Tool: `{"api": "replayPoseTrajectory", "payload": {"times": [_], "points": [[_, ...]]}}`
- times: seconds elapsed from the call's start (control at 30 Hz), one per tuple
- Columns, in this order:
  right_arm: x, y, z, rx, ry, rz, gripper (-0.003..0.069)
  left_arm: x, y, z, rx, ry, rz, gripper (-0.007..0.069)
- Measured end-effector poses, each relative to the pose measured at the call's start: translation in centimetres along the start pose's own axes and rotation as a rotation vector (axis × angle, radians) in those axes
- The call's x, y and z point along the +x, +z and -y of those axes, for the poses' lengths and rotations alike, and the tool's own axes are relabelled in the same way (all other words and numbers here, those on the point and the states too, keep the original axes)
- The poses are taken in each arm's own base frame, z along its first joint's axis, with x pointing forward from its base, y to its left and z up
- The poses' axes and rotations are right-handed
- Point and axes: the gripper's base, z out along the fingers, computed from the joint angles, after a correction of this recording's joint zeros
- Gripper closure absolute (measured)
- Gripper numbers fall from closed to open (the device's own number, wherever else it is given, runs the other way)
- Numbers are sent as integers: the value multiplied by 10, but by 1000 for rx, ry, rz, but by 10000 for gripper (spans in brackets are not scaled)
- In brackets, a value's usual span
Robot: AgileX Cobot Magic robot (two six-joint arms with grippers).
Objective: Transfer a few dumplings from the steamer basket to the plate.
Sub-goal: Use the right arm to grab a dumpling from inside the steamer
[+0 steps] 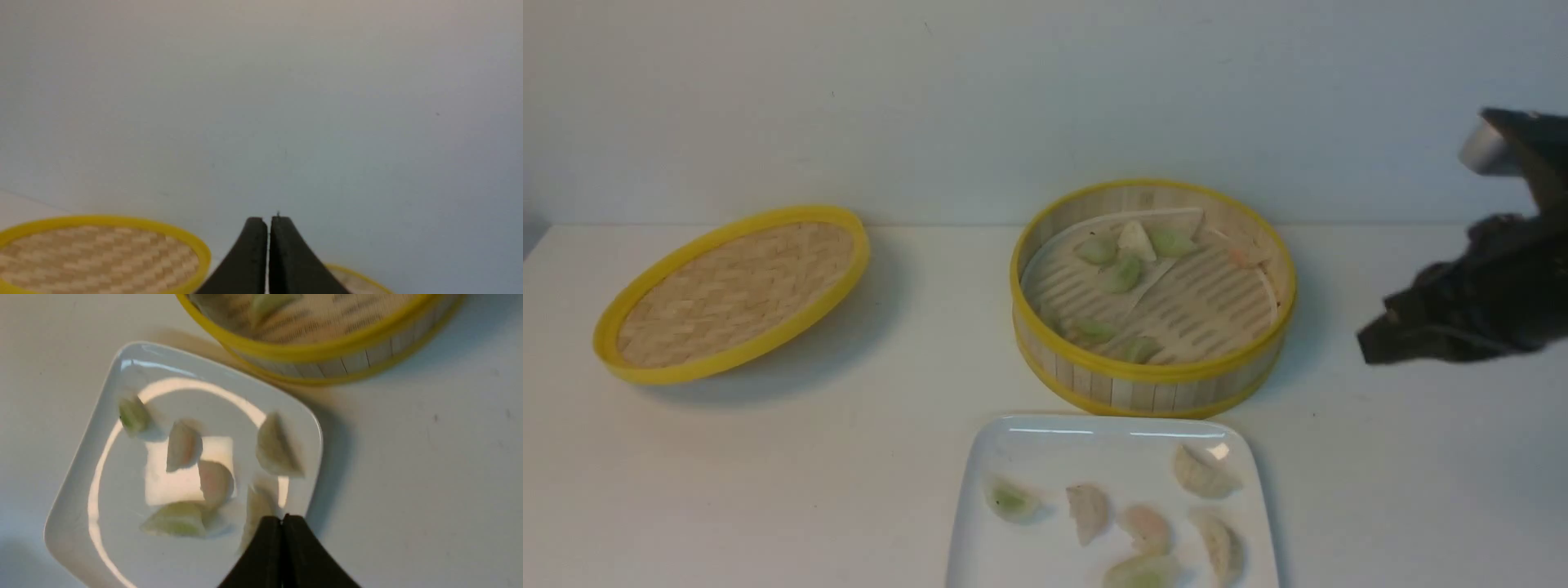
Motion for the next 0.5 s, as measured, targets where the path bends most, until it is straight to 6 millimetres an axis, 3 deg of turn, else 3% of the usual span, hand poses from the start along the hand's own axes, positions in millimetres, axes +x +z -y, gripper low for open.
{"api": "replayPoseTrajectory", "payload": {"times": [0.07,0.1,0.13,0.2,0.23,0.27,0.4,0.5], "points": [[-21,16,-6,-12,-47,-14,673,-11,12,16,-1,-13,-195,630],[-23,21,-5,-14,-48,-23,672,-13,14,17,-2,-14,-196,630],[-41,35,-11,-27,-79,-27,671,-17,26,27,-11,-20,-395,630],[-55,54,-12,-37,-90,-47,669,-19,41,36,-22,-7,-599,630],[-57,57,-12,-37,-90,-48,669,-20,42,37,-19,5,-621,630],[-72,71,-12,-34,-97,-53,662,-19,58,41,-18,40,-800,630],[-94,107,-9,18,-114,-115,612,-8,83,39,-5,101,-1078,630],[-104,123,-11,60,-123,-146,545,4,92,34,-7,86,-1196,630]]}}
